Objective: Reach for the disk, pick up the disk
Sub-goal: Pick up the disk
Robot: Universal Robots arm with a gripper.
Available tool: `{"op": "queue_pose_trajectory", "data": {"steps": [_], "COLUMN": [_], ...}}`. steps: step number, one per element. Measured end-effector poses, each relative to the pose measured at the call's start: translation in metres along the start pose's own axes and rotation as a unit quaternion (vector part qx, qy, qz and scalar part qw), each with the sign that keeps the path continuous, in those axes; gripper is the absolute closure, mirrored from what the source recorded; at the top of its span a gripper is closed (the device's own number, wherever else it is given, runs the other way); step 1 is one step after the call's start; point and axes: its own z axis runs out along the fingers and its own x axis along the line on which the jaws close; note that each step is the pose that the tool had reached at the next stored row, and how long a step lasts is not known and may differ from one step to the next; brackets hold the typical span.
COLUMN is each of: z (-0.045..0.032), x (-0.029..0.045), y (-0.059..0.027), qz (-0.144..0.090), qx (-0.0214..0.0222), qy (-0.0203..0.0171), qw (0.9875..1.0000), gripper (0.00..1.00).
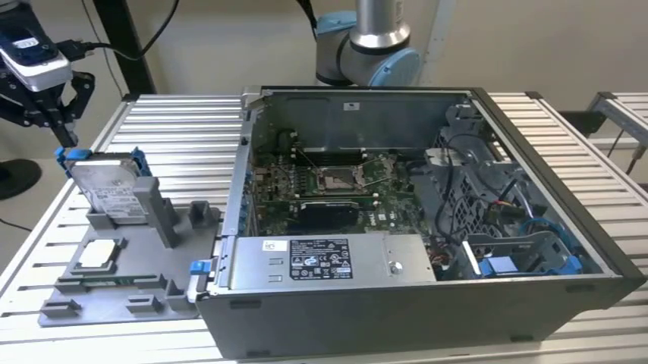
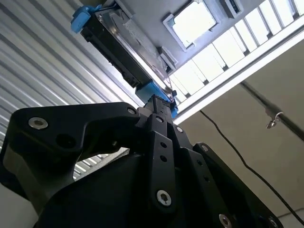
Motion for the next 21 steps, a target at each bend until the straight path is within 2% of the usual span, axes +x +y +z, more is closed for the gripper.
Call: {"op": "queue_pose_trajectory", "data": {"steps": [3,8,17,21], "z": [0.0,0.0,0.0,0.0], "x": [0.0003,0.0005,0.0005,0.0005], "y": [0.0001,0.0002,0.0002,0.0002], "qz": [-0.022,-0.056,-0.061,-0.077], "qx": [0.0,0.0,0.0,0.0], "qy": [0.0009,0.0021,0.0024,0.0029], "qw": [0.9998,0.9984,0.9982,0.997], "gripper": [1.0,1.0,1.0,1.0]}}
